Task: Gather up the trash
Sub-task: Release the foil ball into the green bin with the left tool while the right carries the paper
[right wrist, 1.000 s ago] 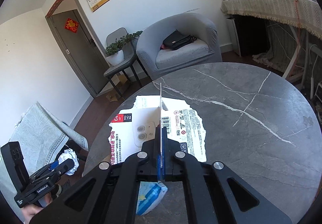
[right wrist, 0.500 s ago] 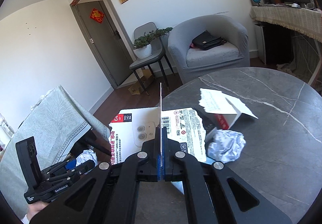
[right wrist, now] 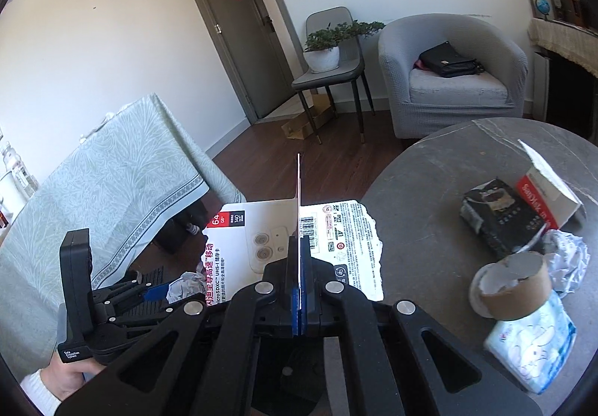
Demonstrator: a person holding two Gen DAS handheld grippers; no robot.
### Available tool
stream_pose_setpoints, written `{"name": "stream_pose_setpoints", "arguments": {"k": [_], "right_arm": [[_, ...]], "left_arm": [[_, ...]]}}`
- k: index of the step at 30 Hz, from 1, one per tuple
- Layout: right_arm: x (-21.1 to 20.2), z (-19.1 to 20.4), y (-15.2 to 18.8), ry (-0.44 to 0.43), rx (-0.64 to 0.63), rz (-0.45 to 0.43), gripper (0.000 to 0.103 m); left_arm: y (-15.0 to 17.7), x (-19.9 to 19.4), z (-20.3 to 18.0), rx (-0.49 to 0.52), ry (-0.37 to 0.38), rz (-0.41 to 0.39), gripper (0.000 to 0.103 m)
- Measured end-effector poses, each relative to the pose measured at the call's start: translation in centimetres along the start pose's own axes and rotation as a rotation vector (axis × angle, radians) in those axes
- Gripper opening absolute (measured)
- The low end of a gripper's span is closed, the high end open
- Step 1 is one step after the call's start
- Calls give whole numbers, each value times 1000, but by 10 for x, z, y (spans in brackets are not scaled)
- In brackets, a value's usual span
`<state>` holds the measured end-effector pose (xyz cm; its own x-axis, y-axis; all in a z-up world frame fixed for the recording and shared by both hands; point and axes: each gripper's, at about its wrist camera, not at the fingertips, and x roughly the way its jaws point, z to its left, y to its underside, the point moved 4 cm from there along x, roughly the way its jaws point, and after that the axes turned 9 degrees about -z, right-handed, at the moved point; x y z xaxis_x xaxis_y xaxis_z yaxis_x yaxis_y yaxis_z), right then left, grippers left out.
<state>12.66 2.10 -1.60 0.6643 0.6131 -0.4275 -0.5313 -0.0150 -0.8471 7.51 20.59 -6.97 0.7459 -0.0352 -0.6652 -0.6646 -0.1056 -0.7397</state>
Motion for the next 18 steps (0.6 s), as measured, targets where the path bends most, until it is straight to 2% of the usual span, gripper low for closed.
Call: {"name": "stream_pose_setpoints", "arguments": {"k": [9,15,18], "right_arm": [[33,25,24,-27,-43,86,0],[48,34,33,-40,-53,125,0],[53,38,35,-48,-58,136,0]], "left_arm": [[37,25,25,-24,-11,152,47],[59,35,32,-17,-23,224,48],[69,41,35,-21,-1,279,50]]}}
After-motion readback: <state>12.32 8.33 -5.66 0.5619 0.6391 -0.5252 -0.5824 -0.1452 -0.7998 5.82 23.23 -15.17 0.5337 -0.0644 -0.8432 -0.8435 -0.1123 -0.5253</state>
